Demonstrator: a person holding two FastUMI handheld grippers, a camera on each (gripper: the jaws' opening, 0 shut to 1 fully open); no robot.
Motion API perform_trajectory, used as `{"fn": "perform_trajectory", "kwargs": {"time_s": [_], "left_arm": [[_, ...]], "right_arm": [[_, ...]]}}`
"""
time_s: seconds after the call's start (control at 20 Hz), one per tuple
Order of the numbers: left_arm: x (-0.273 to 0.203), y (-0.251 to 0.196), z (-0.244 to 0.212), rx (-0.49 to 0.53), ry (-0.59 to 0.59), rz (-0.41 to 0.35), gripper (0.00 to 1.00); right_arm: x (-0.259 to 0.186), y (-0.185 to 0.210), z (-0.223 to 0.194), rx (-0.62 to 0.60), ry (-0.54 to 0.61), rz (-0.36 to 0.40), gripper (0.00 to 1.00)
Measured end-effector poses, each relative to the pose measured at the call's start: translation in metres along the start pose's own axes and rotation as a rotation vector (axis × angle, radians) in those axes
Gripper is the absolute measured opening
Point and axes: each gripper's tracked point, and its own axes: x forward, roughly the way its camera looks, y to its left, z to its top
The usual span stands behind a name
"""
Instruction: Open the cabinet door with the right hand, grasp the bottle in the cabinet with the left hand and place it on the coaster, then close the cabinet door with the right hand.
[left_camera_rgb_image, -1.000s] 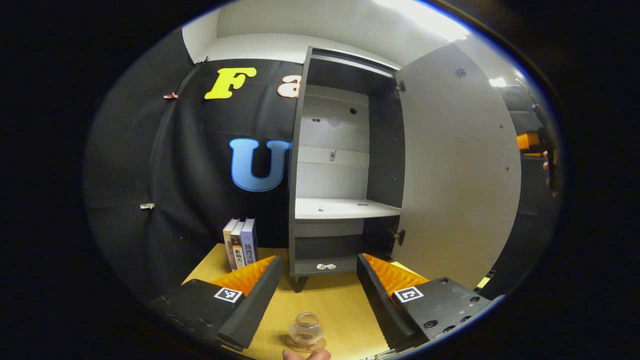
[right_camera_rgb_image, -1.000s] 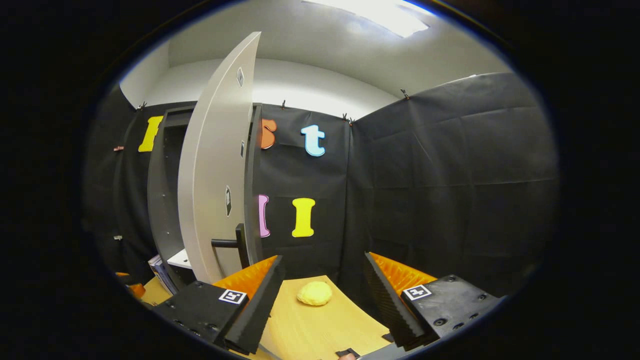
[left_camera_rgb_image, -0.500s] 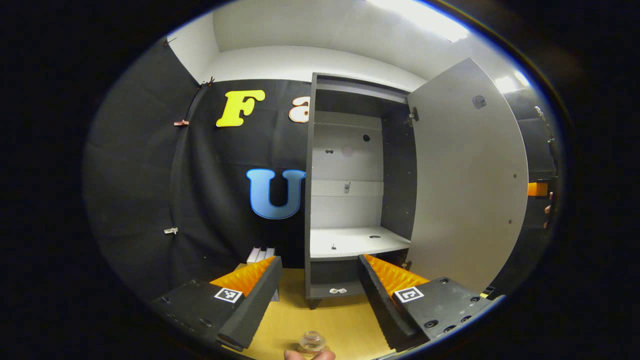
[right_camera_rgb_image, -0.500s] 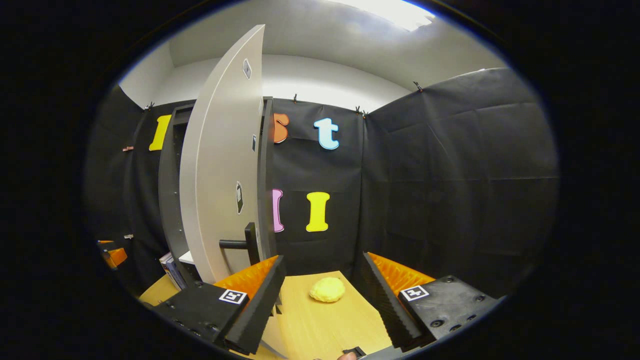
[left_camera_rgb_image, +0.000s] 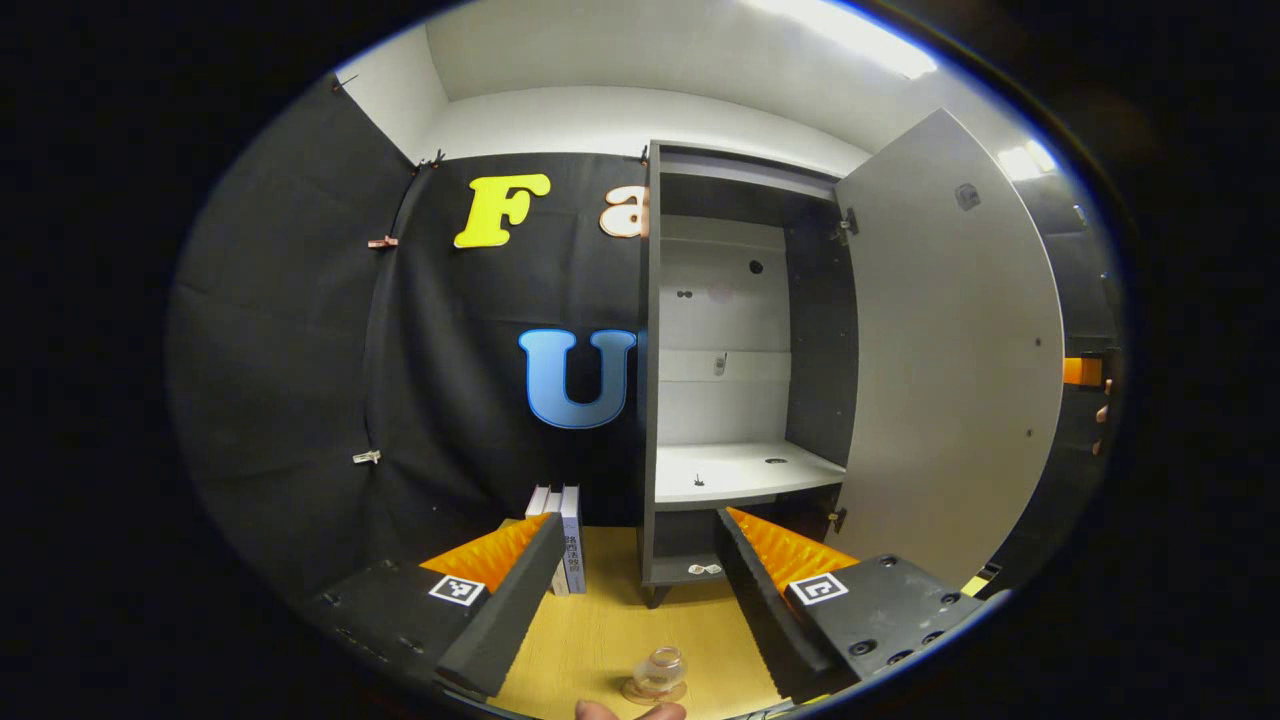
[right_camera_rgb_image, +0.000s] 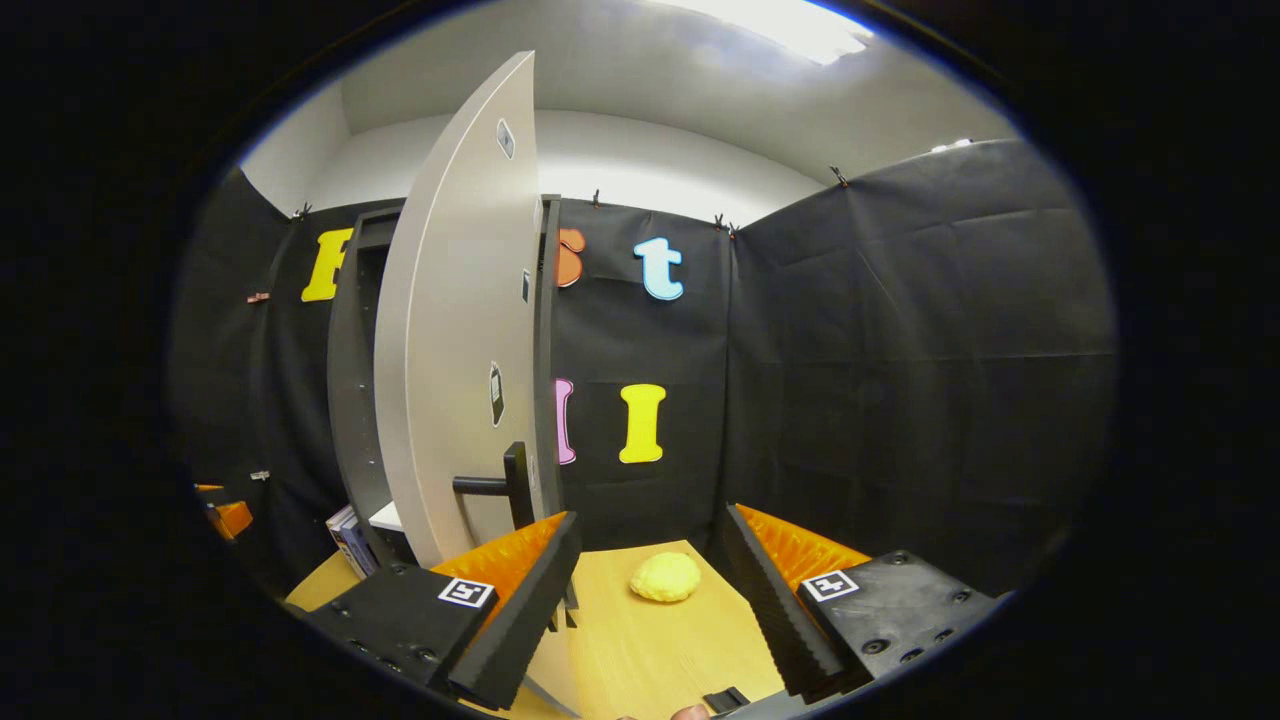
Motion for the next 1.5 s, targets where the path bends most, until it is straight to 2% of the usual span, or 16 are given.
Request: {"fn": "perform_trajectory", "kwargs": {"time_s": [0.25,0.3,0.6,1.05,1.5], "left_arm": [[-0.004,0.003,0.006,-0.004,-0.019,-0.011,0.92],[-0.005,0.001,0.006,-0.002,-0.021,-0.013,0.95],[-0.013,-0.007,0.012,0.01,-0.032,-0.044,0.95],[-0.014,-0.009,0.013,0.02,-0.029,-0.048,0.95],[-0.007,-0.003,0.021,0.022,-0.037,-0.02,0.95]], "right_arm": [[-0.003,0.018,-0.002,0.009,0.011,0.08,0.95],[-0.002,0.023,-0.002,0.014,0.012,0.097,0.95],[-0.008,0.054,-0.004,0.028,0.02,0.214,0.96],[-0.005,0.09,-0.007,0.034,0.04,0.368,0.96],[-0.003,0.098,-0.008,0.037,0.036,0.403,0.98]]}}
